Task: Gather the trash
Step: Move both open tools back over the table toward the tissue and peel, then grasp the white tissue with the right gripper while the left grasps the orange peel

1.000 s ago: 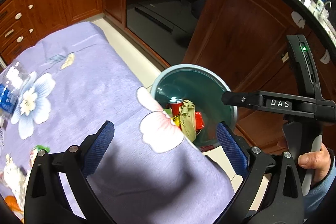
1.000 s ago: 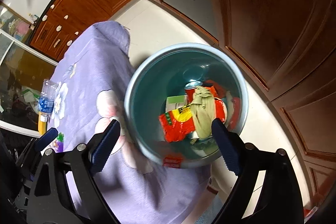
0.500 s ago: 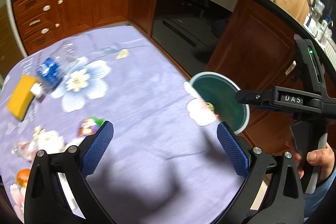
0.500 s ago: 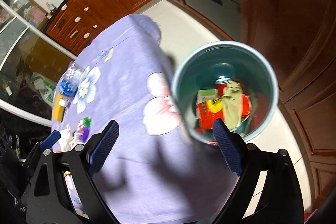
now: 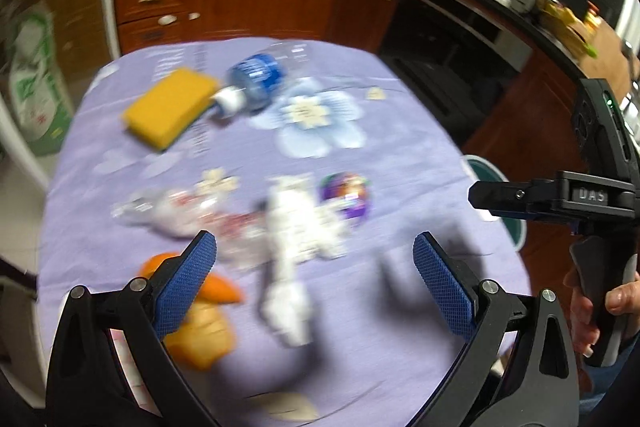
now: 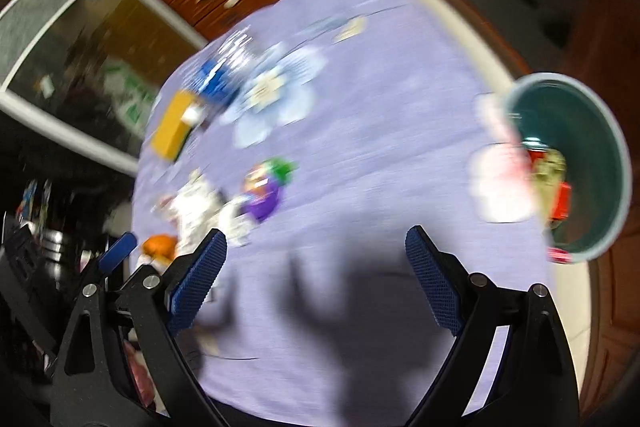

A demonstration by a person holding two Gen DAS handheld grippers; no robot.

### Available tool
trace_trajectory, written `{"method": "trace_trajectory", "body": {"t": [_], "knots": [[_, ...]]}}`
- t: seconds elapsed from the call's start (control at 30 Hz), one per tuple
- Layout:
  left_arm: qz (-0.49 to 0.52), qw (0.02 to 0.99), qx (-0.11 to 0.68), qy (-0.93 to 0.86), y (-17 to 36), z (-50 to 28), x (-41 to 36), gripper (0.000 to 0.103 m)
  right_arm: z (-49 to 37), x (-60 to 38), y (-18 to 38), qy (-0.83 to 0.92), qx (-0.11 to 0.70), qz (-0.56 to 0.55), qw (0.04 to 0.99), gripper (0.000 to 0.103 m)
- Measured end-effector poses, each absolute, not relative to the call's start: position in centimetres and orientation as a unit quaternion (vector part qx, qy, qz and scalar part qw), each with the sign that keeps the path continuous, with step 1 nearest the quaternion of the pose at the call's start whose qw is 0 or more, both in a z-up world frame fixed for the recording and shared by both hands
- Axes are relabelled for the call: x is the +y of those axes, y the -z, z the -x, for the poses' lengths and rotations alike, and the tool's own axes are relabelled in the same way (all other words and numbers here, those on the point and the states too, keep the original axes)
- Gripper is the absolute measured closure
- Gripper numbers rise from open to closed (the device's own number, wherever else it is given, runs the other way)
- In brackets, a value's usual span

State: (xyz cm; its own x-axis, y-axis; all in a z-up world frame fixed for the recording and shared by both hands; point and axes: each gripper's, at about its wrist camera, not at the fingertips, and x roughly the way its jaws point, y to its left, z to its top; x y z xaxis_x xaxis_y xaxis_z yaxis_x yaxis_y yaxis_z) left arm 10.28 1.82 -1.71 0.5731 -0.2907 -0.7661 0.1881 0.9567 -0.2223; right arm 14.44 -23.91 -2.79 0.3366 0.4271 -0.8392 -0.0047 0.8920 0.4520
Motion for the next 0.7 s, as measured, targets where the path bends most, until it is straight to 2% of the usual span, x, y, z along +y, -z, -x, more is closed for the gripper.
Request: {"method": "trace_trajectory", "body": {"t": [0.33, 0.5, 0.7], "knots": [[0.097, 0.870, 0.476, 0.084, 5.3, -9.2, 9.6, 0.004, -17.2, -13.9, 5.8, -0.207, 0.592, -0.141, 0.766, 0.017], [0.116, 0.859, 0.493, 0.082, 6.9, -9.2, 11.0, 0.004, -17.8, -12.2, 7.7, -0.214, 0.613, -0.132, 0.749, 0.038], [0.109, 0.853, 0.503, 0.087, 8.1, -9.6, 10.8, 0.004, -18.2, -11.4, 8.9, -0.210, 0.618, -0.122, 0.748, 0.046]]}}
